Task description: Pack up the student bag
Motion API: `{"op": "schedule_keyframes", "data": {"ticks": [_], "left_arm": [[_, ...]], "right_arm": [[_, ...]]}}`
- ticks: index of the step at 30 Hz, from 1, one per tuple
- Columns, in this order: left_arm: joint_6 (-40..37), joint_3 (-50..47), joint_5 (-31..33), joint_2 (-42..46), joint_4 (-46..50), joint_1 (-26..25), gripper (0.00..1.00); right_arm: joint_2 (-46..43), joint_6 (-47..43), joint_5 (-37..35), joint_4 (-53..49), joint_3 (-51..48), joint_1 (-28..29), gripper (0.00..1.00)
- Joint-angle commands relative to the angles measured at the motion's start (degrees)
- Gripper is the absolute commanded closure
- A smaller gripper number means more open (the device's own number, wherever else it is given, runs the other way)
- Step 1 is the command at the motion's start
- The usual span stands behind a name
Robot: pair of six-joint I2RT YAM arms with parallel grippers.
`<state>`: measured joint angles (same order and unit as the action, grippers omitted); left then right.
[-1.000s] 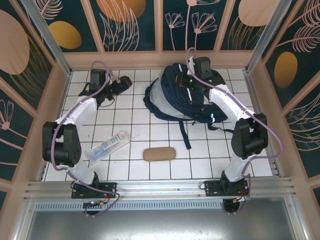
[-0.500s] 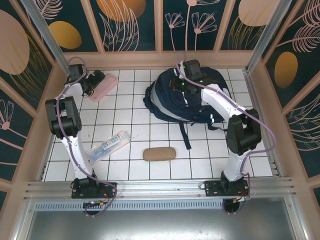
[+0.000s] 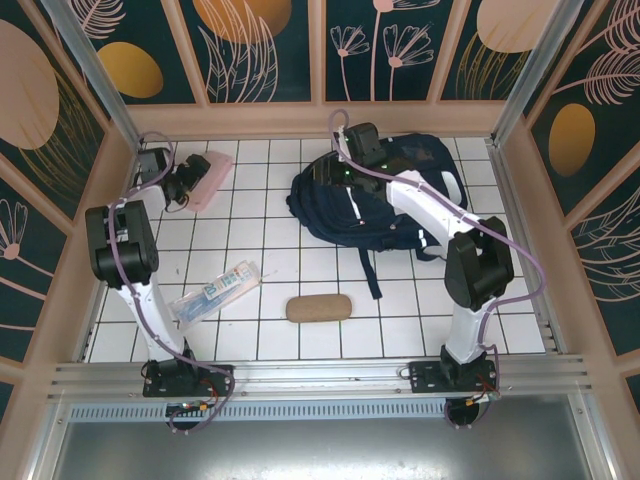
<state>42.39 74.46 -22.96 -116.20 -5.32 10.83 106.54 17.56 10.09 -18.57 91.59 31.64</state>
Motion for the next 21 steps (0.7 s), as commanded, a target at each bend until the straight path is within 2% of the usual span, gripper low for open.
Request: {"op": "schedule_keyframes", "data": {"ticks": [1, 8, 12, 17, 21], "left_arm": [[8.9, -11.5, -4.6, 2.6, -0.2, -1.6, 0.08], [19.4, -26.1, -4.3, 11.1, -9.4, -12.4, 0.08], [24.1, -31.8, -2.6, 16.8, -13.5, -14.6, 0.08], [17.9, -28.7, 1.0, 24.1, -3.0, -14.7, 0.05], [14.7, -27.6, 6.2, 28.7, 3.9, -14.1, 0.04]], "right_arm": [[1.3, 1.4, 0.1, 3.1, 2.2, 1.9, 0.5], [6.6, 4.4, 3.4, 5.6, 4.6, 4.6, 0.5], [9.8, 6.2, 5.1, 7.4, 5.7, 6.4, 0.52], [15.2, 6.0, 6.9, 8.1, 9.4, 9.0, 0.54], [20.5, 5.3, 10.6, 9.3, 13.5, 10.2, 0.55]]}}
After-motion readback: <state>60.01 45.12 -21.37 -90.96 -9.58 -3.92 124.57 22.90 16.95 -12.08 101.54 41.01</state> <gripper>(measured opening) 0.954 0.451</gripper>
